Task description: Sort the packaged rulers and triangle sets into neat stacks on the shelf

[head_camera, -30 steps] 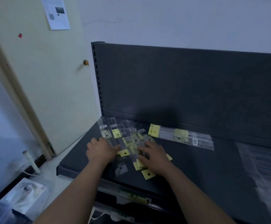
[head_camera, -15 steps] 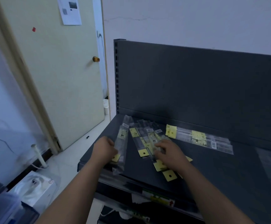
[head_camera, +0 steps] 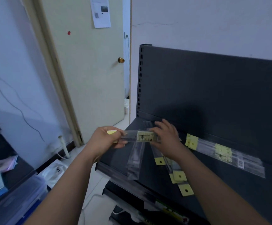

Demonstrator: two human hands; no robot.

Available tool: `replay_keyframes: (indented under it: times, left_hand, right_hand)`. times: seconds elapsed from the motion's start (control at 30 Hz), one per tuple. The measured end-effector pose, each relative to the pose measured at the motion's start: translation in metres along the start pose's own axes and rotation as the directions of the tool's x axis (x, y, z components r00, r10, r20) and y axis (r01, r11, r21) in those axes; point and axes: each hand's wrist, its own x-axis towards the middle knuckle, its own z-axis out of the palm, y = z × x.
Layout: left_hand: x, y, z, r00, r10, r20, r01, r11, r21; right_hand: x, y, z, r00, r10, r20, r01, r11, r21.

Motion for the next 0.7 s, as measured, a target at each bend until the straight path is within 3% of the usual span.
replay_keyframes:
  times: [0.13, 0.27, 0.37, 0.47, 0.53, 0.7]
  left_hand:
    - [0.01, -0.004, 0.011, 0.996, 0.01, -0.092, -0.032, 0.97, -0.241]
    - [0.018, -0.029, 0.041, 1.0, -0.02, 0.017, 0.021, 0.998, -0.065]
    - [0.032, -0.035, 0.041, 0.997, -0.071, -0.042, 0.063, 0.985, -0.164]
    - [0.051, -0.039, 0.026, 0.989, -0.111, -0.101, 0.095, 0.984, -0.15]
    - [0.06, -0.043, 0.024, 0.987, -0.159, -0.035, 0.157, 0.985, -0.065]
    - [0.071, -0.056, 0.035, 0.961, -0.229, 0.153, 0.224, 0.973, 0.047]
  right_hand:
    - [0.001, -0.005, -0.002, 0.993, 0.07, 0.091, -0.092, 0.959, 0.269]
    - [-0.006, -0.016, 0.012, 0.985, 0.01, 0.173, -0.063, 0.95, 0.304]
    - [-0.008, -0.012, 0.011, 0.98, 0.087, 0.179, -0.149, 0.917, 0.37]
    - [-0.011, -0.001, 0.018, 0.97, 0.206, 0.128, -0.224, 0.963, 0.149]
    - [-0.014, 0.0, 0.033, 0.958, 0.246, 0.145, -0.241, 0.969, -0.047]
    - [-0.005, -0.017, 0.051, 0.927, 0.374, 0.015, -0.369, 0.92, -0.131]
